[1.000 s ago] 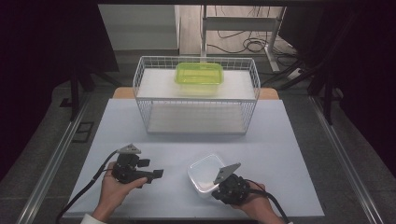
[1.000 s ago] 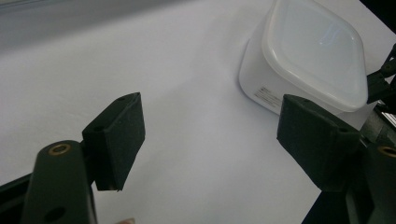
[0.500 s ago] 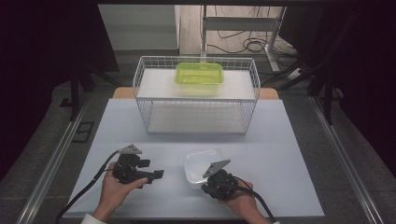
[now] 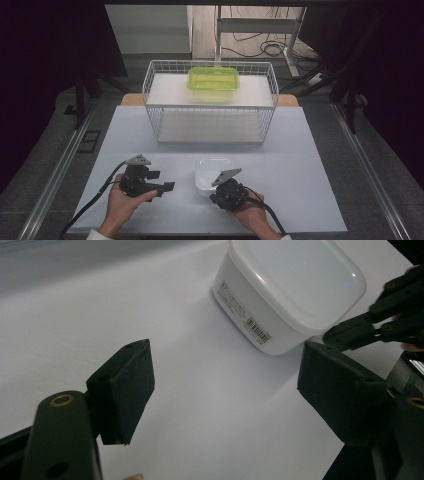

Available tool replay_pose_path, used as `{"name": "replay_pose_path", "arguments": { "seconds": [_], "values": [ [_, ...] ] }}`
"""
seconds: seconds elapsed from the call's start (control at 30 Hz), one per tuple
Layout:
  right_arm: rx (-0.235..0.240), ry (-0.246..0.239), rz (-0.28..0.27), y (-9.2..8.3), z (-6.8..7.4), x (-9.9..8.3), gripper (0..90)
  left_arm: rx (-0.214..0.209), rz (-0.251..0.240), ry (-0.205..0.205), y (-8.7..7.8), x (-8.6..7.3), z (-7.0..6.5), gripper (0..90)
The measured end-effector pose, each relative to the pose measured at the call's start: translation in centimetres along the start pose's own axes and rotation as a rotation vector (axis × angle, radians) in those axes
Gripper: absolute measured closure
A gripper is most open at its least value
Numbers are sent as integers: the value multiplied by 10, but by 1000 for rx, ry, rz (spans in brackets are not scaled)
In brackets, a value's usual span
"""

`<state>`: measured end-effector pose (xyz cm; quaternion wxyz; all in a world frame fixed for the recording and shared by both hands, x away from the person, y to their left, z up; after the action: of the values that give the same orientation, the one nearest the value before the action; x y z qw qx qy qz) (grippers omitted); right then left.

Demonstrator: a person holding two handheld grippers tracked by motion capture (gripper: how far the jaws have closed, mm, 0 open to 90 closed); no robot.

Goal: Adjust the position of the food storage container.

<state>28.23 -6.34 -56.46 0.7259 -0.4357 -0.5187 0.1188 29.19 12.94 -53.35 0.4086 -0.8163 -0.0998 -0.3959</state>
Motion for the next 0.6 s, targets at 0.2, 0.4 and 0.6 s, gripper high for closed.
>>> {"name": "replay_pose_path", "arguments": {
  "seconds": [0.2,0.4,0.6],
  "values": [
    [12,41,-84,-40,-1,-3,889,-12,-6,-10,1,0,-3,225],
    [-23,144,-206,-83,-31,-4,887,-21,-33,-28,2,3,-5,236],
    [-93,286,-263,-96,-66,-18,530,-9,-45,-29,1,4,-4,240]
  ]
}}
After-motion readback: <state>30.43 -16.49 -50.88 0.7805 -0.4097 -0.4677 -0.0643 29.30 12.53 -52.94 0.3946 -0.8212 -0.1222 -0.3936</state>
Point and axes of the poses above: each handheld gripper's, and its own axes: y roughly forward along the jaws, x roughly out of its top, z roughly to its left, the point moved 9 cm from there along y, roughly forward along the jaws, and after that the axes turned 6 degrees about -z, right-handed, at the moved point
